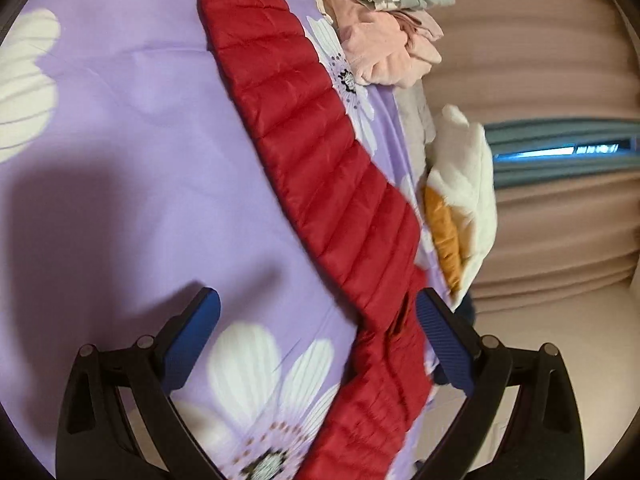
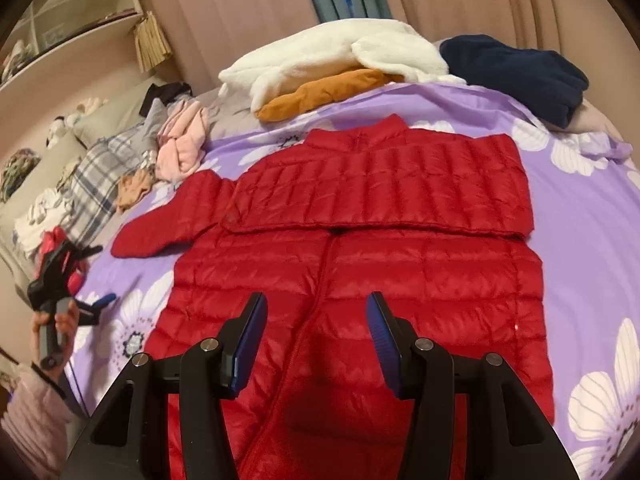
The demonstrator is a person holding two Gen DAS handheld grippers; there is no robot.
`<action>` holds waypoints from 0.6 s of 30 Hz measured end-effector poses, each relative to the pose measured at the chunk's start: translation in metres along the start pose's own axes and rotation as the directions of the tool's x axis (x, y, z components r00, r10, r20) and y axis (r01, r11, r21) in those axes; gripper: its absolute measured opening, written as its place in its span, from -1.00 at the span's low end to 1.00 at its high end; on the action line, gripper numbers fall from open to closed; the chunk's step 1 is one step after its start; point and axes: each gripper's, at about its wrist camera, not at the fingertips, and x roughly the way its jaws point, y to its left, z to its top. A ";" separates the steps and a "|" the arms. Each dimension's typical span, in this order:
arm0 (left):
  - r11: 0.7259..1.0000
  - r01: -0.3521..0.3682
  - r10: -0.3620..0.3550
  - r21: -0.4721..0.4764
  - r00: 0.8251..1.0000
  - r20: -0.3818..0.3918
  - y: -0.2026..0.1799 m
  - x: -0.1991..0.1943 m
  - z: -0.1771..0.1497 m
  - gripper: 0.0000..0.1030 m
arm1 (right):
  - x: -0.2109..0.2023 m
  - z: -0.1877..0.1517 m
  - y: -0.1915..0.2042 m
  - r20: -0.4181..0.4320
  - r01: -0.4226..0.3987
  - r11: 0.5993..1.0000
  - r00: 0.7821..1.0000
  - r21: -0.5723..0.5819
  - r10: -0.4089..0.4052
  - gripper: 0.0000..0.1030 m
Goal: Fold large clothes
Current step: 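Grasp the other sleeve cuff with the left tool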
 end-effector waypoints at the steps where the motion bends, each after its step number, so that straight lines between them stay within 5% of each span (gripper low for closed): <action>1: 0.999 0.026 -0.026 -0.034 1.000 0.008 0.001 0.006 0.004 0.91 | 0.001 0.001 0.002 -0.003 -0.009 1.000 1.000 -0.002 0.009 -0.01; 5: 0.994 0.075 -0.072 -0.086 0.997 0.037 0.001 0.020 0.018 0.92 | 0.008 0.001 0.005 -0.019 -0.014 1.000 1.000 -0.008 0.014 -0.01; 18: 0.993 0.064 -0.052 -0.100 0.992 0.115 -0.001 0.053 0.062 0.91 | 0.011 0.004 0.004 -0.025 -0.017 1.000 1.000 -0.012 0.017 -0.01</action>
